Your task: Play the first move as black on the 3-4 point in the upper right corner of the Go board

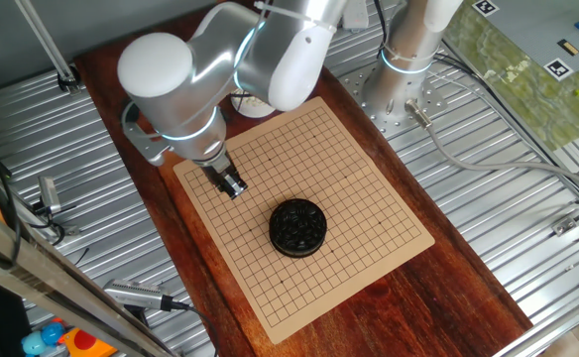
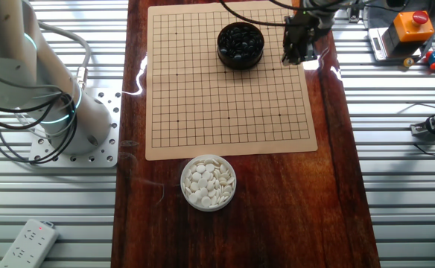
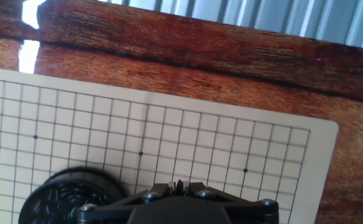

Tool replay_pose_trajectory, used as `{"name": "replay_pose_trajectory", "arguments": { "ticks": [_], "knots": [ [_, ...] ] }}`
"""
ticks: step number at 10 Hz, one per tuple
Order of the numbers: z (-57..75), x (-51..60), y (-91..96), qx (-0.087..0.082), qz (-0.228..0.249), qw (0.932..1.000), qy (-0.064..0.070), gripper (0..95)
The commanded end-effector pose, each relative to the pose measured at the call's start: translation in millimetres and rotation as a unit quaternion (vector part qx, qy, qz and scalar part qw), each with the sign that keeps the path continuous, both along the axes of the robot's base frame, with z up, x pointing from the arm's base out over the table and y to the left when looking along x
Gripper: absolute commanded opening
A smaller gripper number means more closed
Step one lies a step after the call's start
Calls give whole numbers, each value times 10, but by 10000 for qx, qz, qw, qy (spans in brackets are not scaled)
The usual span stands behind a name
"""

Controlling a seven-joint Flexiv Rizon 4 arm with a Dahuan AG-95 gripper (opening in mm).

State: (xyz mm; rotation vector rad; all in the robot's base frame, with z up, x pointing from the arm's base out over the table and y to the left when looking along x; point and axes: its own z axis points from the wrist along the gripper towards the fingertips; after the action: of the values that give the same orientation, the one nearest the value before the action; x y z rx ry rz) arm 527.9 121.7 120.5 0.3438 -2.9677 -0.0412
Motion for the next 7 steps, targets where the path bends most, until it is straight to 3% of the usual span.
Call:
{"name": "replay_pose_trajectory", "arguments": {
  "ticks": [1, 3, 7],
  "knots": [
    [-1, 19, 12, -14, 6, 10000, 8, 0],
    [-1, 19, 12, -46, -16, 10000, -3, 0],
    [-1, 19, 12, 65, 112, 9999, 20, 0]
  ]
}}
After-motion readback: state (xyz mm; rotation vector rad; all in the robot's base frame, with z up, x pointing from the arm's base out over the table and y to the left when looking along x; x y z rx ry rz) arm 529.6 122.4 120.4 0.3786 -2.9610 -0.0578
